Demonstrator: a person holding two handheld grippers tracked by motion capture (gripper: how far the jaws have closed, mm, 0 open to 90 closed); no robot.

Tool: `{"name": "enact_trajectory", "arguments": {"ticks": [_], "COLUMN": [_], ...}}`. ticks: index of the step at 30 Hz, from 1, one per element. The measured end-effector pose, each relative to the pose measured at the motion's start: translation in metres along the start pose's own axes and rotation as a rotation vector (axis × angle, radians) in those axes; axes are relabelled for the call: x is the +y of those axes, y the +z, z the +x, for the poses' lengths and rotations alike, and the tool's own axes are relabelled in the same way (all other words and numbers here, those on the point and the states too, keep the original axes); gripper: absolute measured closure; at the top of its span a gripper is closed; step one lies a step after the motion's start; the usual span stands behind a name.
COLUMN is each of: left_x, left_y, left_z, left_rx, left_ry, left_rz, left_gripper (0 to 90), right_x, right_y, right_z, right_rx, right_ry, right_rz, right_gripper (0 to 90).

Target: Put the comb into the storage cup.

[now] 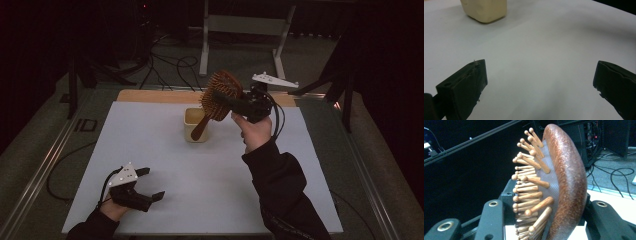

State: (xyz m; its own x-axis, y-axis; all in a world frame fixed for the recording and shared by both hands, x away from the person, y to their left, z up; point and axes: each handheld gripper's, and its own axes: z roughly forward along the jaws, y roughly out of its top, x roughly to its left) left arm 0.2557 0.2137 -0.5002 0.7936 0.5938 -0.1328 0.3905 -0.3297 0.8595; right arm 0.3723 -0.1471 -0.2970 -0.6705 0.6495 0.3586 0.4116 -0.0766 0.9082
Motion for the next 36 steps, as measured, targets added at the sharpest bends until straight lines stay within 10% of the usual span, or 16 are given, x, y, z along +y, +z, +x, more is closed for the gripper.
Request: {"name": "enact_trajectory", "arguments": {"ticks": [36], "left_x": [0.000], "left_y": [-0.001], "left_z": [0.000], "left_rx": [-0.013], "left_ry": [0.005], "left_rz": [-0.018], "left_gripper": [0.0], "right_x": [0.037], "right_y": [0.053], "right_z": [-0.028], "right_rx": [-0.107], "right_ry": [-0.008], "right_rz": [-0.007], "right_gripper": [51.7]}}
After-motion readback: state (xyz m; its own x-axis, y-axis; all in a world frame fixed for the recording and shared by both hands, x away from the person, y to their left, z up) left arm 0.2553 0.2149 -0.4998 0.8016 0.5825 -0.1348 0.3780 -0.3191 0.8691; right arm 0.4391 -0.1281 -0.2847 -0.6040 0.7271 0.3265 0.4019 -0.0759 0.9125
